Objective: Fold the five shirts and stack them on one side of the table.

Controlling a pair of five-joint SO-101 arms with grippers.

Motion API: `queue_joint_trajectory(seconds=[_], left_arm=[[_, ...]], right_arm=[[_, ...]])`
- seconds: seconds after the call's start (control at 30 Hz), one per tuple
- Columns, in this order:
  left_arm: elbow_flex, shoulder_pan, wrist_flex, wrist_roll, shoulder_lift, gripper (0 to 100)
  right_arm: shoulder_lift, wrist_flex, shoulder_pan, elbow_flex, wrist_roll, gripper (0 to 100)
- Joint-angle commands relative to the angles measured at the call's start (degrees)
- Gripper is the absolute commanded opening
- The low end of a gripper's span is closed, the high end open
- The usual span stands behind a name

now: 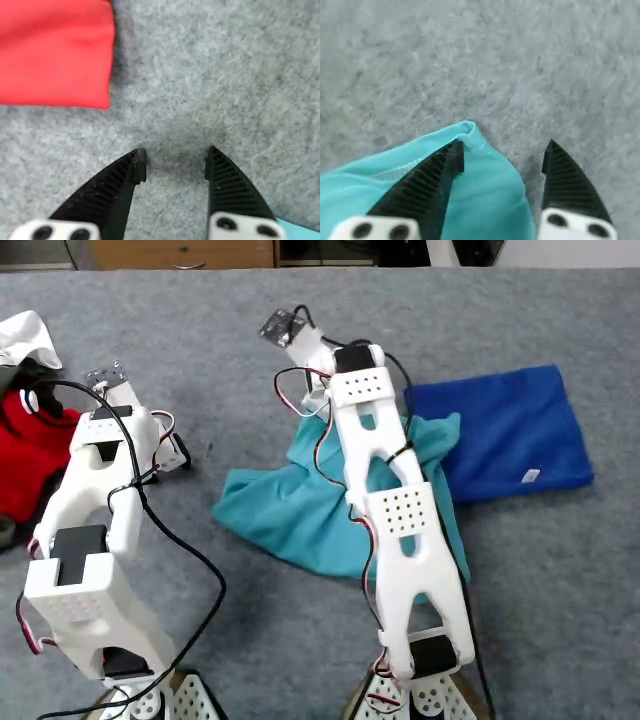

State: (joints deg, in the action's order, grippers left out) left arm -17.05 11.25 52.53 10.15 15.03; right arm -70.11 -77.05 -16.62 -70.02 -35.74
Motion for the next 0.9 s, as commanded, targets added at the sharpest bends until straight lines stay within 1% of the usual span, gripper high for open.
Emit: queue_joint_trajectory(seconds=[0.0, 0.1, 0.2, 0.37, 0.47, 0.63, 0.87], left_arm=[[2.5, 0.2, 0.3, -0.4, -0.2, 20], [2.6, 0.2, 0.2, -0.4, -0.2, 20], [3.0, 0.1, 0.2, -0.4, 0.0, 20], [3.1, 0.0, 0.1, -0.4, 0.0, 20], [3.1, -0.1, 0.1, -0.4, 0.0, 20], [3.0, 0.0, 0.1, -0.4, 0.0, 20], [2.9, 0.0, 0.2, -0.4, 0.0, 20]], right_arm=[[1.1, 0.4, 0.7, -2.5, -4.9, 27.4], [1.2, 1.1, 1.2, -3.2, -6.2, 27.4], [1.2, 0.1, 1.3, -7.3, -5.9, 27.4], [1.2, -4.4, 1.4, -16.7, -6.1, 27.4], [0.8, -6.8, 1.1, -18.3, -6.9, 27.4], [0.5, -6.7, 0.0, -10.6, -12.7, 27.5], [0.3, -1.1, -0.6, -1.2, -18.8, 27.4]])
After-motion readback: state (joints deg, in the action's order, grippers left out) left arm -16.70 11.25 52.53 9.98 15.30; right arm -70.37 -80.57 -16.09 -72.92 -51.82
